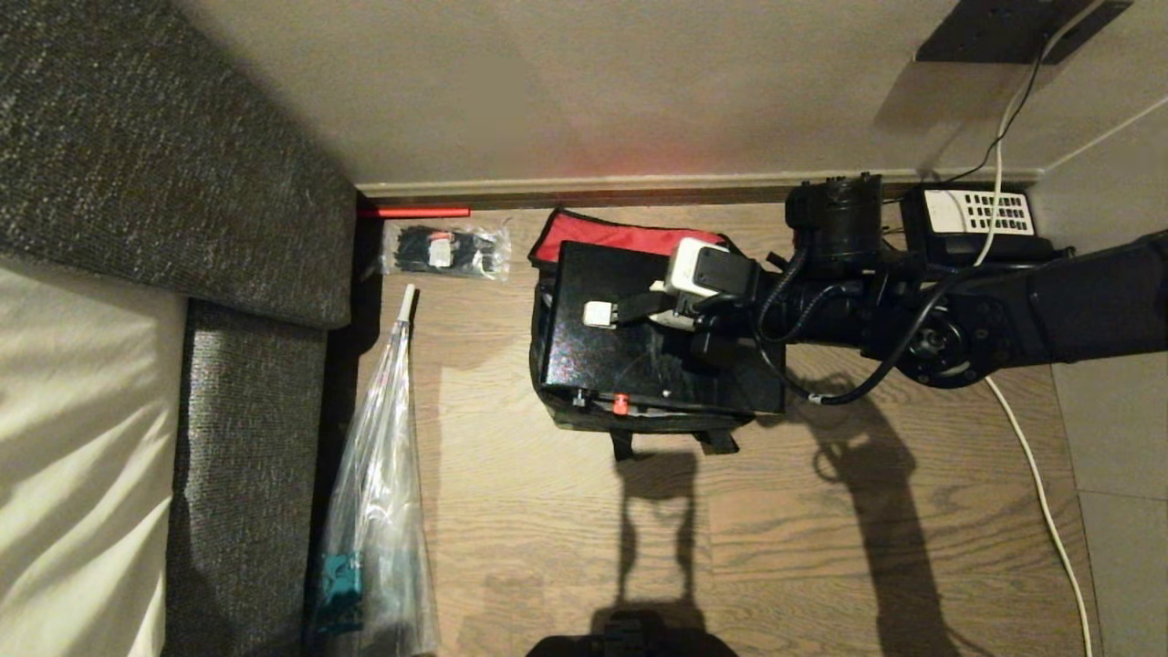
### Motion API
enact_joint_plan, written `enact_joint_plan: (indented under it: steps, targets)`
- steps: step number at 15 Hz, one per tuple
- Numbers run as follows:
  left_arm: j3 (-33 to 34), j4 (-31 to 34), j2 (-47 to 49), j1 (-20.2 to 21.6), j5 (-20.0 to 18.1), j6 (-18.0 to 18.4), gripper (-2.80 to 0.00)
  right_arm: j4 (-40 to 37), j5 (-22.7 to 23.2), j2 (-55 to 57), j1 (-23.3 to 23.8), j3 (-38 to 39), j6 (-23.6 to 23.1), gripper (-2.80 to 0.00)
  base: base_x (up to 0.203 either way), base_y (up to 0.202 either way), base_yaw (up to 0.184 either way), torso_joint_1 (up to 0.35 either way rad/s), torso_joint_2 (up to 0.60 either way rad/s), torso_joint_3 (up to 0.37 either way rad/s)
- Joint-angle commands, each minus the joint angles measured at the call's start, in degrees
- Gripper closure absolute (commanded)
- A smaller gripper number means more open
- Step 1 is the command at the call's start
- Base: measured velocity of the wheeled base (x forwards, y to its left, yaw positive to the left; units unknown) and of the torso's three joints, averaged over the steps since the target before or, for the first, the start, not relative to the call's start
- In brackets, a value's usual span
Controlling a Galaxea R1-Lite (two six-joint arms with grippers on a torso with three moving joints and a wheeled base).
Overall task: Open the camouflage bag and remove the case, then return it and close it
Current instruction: Place the black box back
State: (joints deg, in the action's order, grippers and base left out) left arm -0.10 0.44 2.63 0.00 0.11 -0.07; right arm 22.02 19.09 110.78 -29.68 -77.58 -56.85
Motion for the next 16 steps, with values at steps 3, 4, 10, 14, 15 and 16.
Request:
enact_joint_plan:
  steps: [3,4,10,14,15,16]
  targets:
    - [0.0,0.0,0.1,0.0,0.0,0.0,0.0,0.7,-0.1,1.5,1.0,-0.5,-0.3,0.0,0.0,0.0,0.0,0.0,0.0,0.0]
    - [0.0,0.0,0.1,0.0,0.0,0.0,0.0,0.7,0.0,1.6,1.4,-0.6,-0.3,0.0,0.0,0.0,0.0,0.0,0.0,0.0]
    - [0.0,0.0,0.1,0.0,0.0,0.0,0.0,0.6,-0.2,2.7,2.2,-0.8,-0.1,0.0,0.0,0.0,0.0,0.0,0.0,0.0]
    - [0.0,0.0,0.1,0.0,0.0,0.0,0.0,0.4,-0.5,5.0,2.3,-1.6,0.6,0.0,0.0,0.0,0.0,0.0,0.0,0.0]
    - [0.0,0.0,0.1,0.0,0.0,0.0,0.0,0.5,-0.6,5.7,2.2,-1.7,0.8,0.0,0.0,0.0,0.0,0.0,0.0,0.0]
    - [0.0,0.0,0.1,0.0,0.0,0.0,0.0,0.5,-0.6,6.4,2.3,-2.0,1.0,0.0,0.0,0.0,0.0,0.0,0.0,0.0]
